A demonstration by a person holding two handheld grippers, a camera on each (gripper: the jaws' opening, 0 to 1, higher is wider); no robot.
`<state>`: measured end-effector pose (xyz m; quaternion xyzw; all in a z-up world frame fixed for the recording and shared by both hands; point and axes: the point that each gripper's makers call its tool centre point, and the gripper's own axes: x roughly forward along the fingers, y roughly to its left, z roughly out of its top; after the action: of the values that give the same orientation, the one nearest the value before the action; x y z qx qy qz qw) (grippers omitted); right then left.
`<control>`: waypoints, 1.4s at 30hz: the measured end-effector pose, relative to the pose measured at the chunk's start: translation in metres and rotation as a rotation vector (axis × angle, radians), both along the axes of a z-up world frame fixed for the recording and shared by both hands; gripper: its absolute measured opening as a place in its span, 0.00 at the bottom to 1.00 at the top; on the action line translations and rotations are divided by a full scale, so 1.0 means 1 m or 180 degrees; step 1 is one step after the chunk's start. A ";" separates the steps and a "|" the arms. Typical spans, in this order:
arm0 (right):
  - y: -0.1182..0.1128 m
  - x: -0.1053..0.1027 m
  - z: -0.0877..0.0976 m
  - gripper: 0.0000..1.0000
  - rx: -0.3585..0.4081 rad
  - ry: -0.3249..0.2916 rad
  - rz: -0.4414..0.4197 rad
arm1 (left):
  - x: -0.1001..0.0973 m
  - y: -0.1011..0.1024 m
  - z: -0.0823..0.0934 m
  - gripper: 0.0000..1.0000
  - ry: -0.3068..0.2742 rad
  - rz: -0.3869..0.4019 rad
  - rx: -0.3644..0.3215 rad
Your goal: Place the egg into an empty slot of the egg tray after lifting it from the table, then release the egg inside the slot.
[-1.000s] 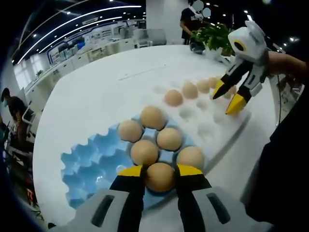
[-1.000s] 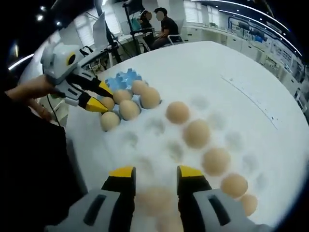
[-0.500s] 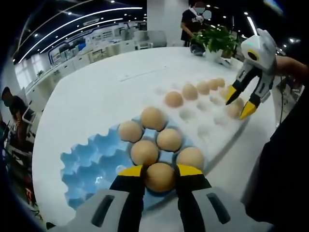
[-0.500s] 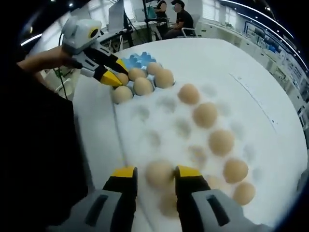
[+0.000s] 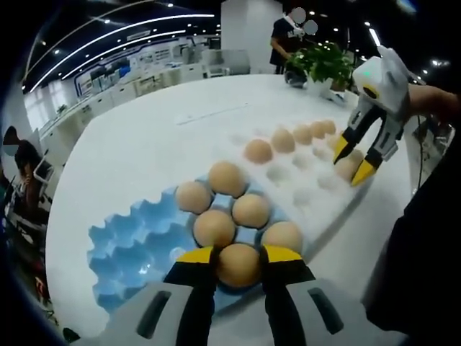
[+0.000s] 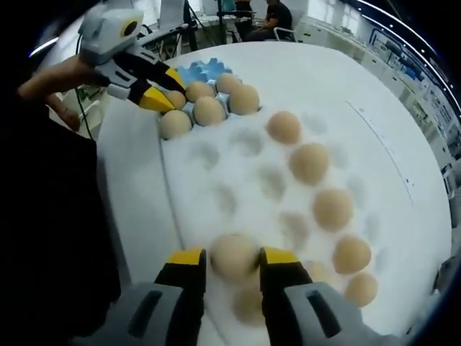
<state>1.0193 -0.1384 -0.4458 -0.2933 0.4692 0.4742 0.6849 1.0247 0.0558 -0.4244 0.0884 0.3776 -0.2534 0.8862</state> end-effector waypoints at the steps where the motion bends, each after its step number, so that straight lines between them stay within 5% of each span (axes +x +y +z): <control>1: 0.000 0.000 0.000 0.30 -0.0010 -0.0001 -0.0001 | 0.000 0.000 0.000 0.24 -0.0008 -0.0012 0.0001; 9: -0.002 0.002 -0.002 0.30 -0.0055 0.0082 -0.0051 | -0.001 -0.002 0.001 0.27 0.0050 0.0010 -0.0112; 21: 0.000 0.002 -0.003 0.29 -0.0078 0.0119 -0.0056 | -0.002 0.002 0.003 0.40 0.0020 0.0064 -0.0005; 42: -0.002 0.000 -0.001 0.29 -0.0146 0.0090 -0.0146 | -0.015 -0.024 0.024 0.41 -0.0184 -0.0199 -0.0052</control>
<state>1.0196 -0.1404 -0.4468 -0.2914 0.4961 0.4516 0.6819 1.0099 0.0317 -0.4003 0.1003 0.3468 -0.2814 0.8891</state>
